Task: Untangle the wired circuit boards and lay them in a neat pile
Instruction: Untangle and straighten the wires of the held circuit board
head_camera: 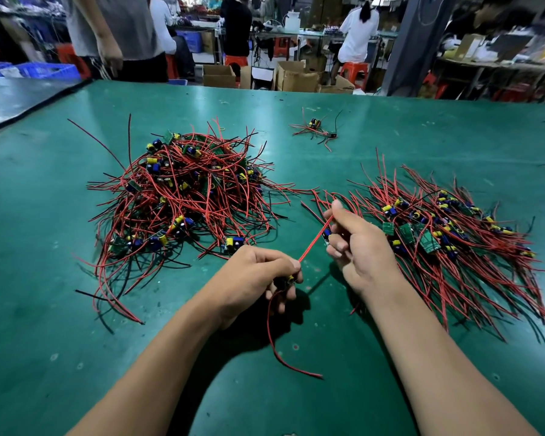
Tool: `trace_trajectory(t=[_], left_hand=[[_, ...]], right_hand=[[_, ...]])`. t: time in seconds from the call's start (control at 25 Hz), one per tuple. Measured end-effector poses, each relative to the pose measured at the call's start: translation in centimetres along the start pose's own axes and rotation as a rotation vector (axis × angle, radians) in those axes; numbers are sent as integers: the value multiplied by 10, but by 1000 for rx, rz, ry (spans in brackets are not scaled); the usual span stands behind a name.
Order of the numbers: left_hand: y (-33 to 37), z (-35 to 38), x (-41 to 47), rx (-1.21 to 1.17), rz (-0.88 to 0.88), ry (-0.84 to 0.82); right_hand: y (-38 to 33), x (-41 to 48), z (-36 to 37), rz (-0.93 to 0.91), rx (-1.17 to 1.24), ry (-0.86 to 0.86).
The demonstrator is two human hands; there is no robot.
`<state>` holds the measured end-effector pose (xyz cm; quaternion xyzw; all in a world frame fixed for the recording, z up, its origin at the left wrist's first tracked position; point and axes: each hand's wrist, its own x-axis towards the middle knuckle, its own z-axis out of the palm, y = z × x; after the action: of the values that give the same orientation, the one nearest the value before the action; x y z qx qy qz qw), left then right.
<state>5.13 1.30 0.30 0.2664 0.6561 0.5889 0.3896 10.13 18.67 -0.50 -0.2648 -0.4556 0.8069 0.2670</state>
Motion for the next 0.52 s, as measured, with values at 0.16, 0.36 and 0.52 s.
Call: trace_trajectory(t=[0.16, 0.36, 0.52], left_hand=[[1, 0, -1, 20, -4, -27], [1, -1, -2, 30, -17, -39], [4, -3, 0, -167, 14, 49]], right_hand=[[-9, -2, 1, 169, 183, -15], [-9, -6, 1, 243, 189, -107], [-10, -9, 2, 153, 19, -93]])
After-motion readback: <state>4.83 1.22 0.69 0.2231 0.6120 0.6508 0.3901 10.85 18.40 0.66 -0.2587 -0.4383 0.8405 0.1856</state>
